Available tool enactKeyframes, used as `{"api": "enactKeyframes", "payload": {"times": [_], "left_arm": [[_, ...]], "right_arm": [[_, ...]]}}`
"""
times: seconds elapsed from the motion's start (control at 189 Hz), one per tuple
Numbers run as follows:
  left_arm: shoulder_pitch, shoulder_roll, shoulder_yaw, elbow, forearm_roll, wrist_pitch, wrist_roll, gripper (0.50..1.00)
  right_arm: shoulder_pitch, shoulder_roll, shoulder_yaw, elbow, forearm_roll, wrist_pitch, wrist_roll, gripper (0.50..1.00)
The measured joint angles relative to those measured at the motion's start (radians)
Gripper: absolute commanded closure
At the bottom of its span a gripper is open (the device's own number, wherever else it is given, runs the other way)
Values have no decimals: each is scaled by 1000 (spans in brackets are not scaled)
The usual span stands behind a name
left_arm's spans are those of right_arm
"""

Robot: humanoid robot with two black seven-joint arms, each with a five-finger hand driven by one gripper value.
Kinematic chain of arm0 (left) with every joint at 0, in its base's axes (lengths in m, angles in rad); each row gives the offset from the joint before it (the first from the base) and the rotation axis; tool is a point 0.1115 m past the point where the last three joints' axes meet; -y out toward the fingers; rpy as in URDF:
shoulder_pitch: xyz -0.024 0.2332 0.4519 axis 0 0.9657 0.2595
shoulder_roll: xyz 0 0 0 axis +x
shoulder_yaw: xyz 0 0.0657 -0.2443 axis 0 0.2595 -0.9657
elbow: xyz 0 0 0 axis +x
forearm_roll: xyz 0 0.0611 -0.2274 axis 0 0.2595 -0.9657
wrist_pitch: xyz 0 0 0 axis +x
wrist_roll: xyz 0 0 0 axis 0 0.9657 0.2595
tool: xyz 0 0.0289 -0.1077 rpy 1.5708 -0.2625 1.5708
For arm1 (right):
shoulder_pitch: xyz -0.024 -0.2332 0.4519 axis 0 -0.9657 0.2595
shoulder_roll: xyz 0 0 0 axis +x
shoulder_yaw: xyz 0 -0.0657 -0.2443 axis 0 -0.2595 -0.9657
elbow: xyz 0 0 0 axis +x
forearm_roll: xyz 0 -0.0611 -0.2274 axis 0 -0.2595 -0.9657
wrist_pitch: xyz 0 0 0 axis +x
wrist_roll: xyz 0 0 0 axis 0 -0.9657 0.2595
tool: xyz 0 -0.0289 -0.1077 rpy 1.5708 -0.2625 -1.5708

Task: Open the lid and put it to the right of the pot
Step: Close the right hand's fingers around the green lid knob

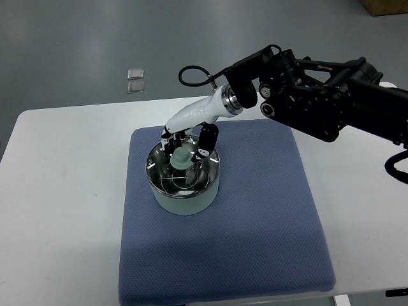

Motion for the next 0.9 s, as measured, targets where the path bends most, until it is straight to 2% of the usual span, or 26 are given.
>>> {"api": "enactKeyframes", "payload": {"times": [0.048, 0.111, 0.265, 0.365, 0.9], "left_arm": [[0, 0, 0, 0, 0, 0, 0, 500], [0, 0, 0, 0, 0, 0, 0, 500], [0, 0, 0, 2, 0, 0, 0, 500], [0, 0, 0, 4, 0, 0, 0, 500], [2, 0, 0, 7, 0, 0, 0, 500]], "right_arm": [[-3, 0, 1, 0, 0, 0, 0, 846], [-4, 0, 1, -1, 0, 0, 0, 859], [-6, 0, 2, -1, 1, 0, 0, 955], [-6, -1, 2, -1, 1, 0, 0, 1000], [1, -19, 29, -2, 32, 31, 4, 1000]]}}
